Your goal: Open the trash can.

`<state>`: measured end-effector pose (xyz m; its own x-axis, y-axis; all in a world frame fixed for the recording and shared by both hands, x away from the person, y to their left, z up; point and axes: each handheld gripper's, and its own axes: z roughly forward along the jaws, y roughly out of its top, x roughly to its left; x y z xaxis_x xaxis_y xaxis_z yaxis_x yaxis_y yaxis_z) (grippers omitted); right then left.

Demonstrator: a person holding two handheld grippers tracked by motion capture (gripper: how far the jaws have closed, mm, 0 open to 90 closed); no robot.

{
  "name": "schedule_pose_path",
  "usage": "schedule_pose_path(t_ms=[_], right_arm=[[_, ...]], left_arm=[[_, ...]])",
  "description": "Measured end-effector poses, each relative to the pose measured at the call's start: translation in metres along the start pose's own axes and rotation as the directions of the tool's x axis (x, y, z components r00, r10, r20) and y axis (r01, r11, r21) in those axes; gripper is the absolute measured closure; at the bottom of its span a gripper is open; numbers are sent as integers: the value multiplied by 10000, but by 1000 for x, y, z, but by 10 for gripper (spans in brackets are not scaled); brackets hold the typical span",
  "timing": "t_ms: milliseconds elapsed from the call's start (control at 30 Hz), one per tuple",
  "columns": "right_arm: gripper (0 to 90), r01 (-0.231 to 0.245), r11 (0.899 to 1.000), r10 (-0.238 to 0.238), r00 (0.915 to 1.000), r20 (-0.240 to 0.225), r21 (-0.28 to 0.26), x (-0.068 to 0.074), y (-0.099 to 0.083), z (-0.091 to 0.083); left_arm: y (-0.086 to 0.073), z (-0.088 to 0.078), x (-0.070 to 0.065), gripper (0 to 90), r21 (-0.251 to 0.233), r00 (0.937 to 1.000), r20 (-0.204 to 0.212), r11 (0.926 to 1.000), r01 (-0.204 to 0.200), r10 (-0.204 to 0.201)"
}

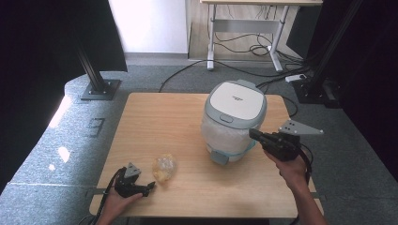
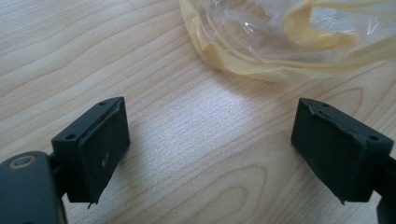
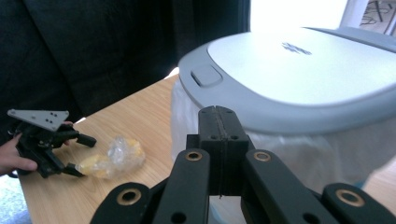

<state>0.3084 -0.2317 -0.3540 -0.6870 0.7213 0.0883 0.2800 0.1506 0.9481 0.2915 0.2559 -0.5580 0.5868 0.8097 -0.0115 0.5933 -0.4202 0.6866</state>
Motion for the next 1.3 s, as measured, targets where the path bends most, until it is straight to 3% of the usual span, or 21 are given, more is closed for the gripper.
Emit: schedule_pose_path(t_ms=[133,600,733,1000,1300], right_arm=[[898,-86,9999,89,9991,-419,68,1,8,12],[897,17,9991,10,9980,-628,427,3,21,55],[897,-193,9990,221,9972,-716,393,-1,24,65],[897,-401,9982,433,9963,-741,442,-6,30,77],[898,-294,9988,317,9978,-581,403,-8,32,81]], left_arm=[[0,0,0,110,-7,10000,-31,10000,20,-20],[0,0,0,110,2,10000,-26,10000,12,-12],[0,0,0,110,3,10000,-27,10000,10,-10],[1,1,0,110,7,10000,-4,10000,-6,6],[1,1,0,110,3,10000,-4,10000,-15,15]])
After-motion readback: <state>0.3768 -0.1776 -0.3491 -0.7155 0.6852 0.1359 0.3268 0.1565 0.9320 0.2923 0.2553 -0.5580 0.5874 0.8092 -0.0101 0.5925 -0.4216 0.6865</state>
